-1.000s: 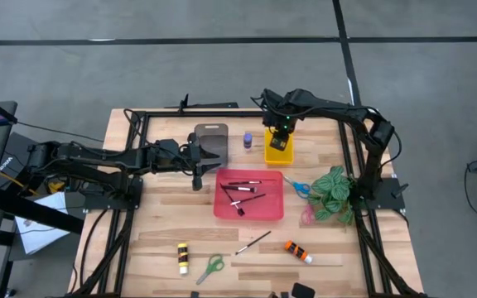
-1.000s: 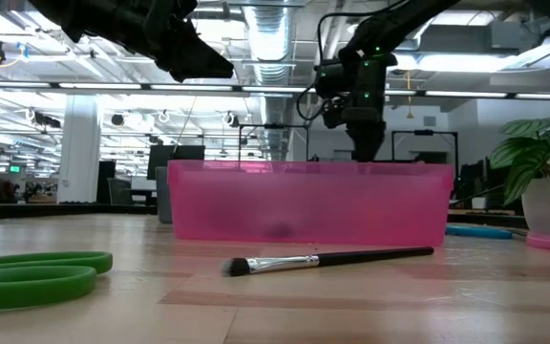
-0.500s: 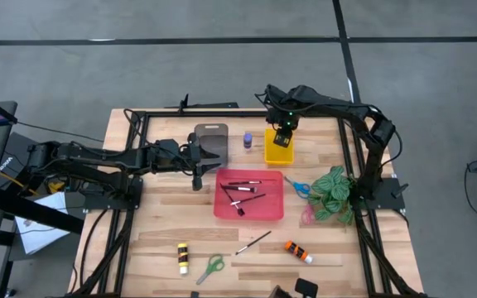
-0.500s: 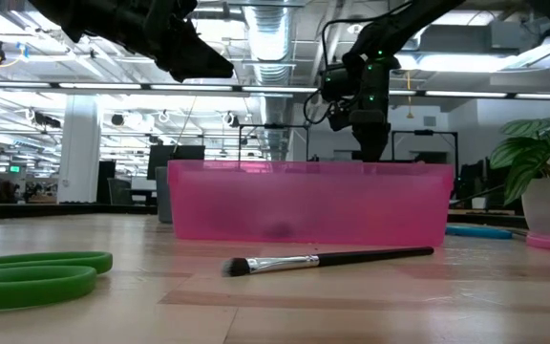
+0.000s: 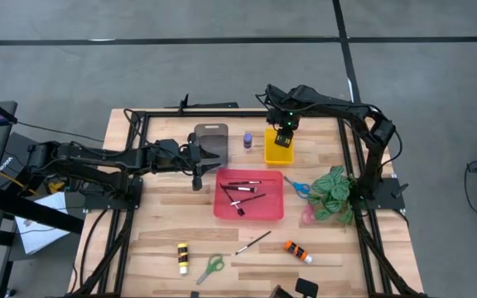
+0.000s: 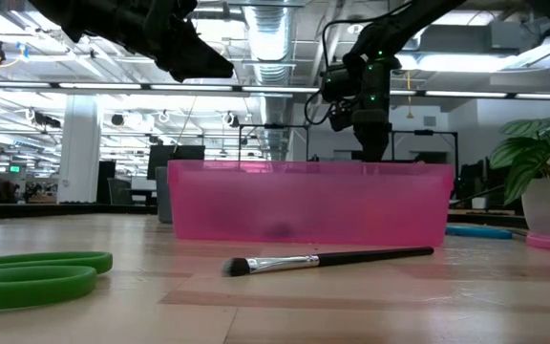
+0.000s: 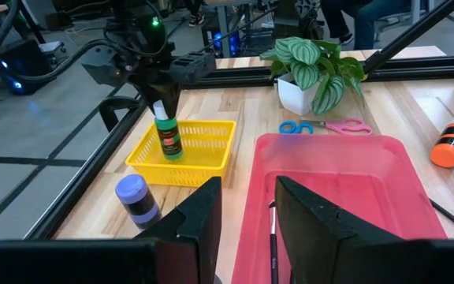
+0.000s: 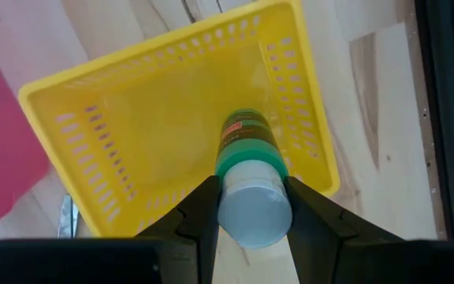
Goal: Pick & Place Paint Supplies
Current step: Put the green paint bottle into the yellow bin
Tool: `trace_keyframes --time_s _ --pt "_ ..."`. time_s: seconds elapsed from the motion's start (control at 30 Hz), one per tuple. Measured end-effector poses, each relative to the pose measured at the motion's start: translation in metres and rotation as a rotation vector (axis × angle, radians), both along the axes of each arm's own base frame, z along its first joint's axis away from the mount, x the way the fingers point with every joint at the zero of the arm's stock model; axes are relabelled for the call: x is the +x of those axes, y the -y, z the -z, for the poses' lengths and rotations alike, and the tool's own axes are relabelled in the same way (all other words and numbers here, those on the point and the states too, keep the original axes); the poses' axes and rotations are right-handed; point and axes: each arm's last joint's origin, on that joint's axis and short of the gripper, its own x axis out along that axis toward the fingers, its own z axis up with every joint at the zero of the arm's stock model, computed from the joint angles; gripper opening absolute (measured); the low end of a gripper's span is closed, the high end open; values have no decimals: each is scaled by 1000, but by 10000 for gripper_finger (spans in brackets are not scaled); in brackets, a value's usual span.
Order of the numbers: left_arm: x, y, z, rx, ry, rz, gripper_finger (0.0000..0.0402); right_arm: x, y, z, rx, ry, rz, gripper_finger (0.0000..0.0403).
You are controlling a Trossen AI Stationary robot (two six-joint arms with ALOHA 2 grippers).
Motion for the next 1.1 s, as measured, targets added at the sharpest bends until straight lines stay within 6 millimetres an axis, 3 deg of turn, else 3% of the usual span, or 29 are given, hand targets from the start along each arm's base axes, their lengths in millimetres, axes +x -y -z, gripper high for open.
trace_keyframes --time_s 0.7,0.9,1.1 --pt "0 1 0 -10 -2 34 112 -2 -2 6 10 -17 -27 112" --pt "0 1 0 -11 -2 34 112 -2 -1 6 8 -16 -26 154" --pt "0 1 0 -11 -2 34 112 -1 0 6 -3 -3 -30 163"
